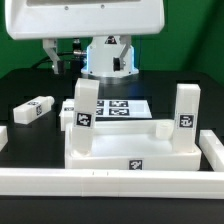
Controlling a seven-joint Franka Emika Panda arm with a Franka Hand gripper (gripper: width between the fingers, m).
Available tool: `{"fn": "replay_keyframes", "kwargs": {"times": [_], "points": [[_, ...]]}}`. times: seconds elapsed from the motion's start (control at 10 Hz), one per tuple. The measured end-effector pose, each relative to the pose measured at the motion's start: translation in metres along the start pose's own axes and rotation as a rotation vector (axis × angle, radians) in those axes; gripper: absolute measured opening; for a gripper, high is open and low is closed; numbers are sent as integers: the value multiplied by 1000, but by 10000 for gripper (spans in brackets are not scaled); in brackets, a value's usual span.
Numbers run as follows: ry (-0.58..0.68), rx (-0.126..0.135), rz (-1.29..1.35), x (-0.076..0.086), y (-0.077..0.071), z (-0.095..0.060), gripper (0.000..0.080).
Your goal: Assemble desk
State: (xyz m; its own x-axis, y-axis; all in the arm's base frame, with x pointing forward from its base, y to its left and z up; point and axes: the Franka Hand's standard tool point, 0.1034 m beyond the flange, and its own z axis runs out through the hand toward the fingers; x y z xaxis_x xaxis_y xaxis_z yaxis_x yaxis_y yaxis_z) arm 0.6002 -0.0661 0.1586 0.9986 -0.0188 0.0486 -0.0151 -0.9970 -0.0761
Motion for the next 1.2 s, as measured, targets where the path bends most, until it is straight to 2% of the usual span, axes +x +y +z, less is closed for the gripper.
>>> {"fn": "replay_keyframes", "kwargs": {"times": [0.1, 0.3, 0.4, 0.5, 0.6, 0.8, 1.2], "points": [[-94, 22, 11, 4, 1, -9, 649], [-122, 25, 3, 10, -1, -4, 649], [-121, 7, -15, 12, 1, -3, 649], [-118, -55, -76, 18, 5, 5, 649], [-103, -79, -100, 16, 4, 18, 649], [-66, -87, -104, 20, 7, 26, 649], [-75, -73, -91, 17, 9, 29, 649]]}}
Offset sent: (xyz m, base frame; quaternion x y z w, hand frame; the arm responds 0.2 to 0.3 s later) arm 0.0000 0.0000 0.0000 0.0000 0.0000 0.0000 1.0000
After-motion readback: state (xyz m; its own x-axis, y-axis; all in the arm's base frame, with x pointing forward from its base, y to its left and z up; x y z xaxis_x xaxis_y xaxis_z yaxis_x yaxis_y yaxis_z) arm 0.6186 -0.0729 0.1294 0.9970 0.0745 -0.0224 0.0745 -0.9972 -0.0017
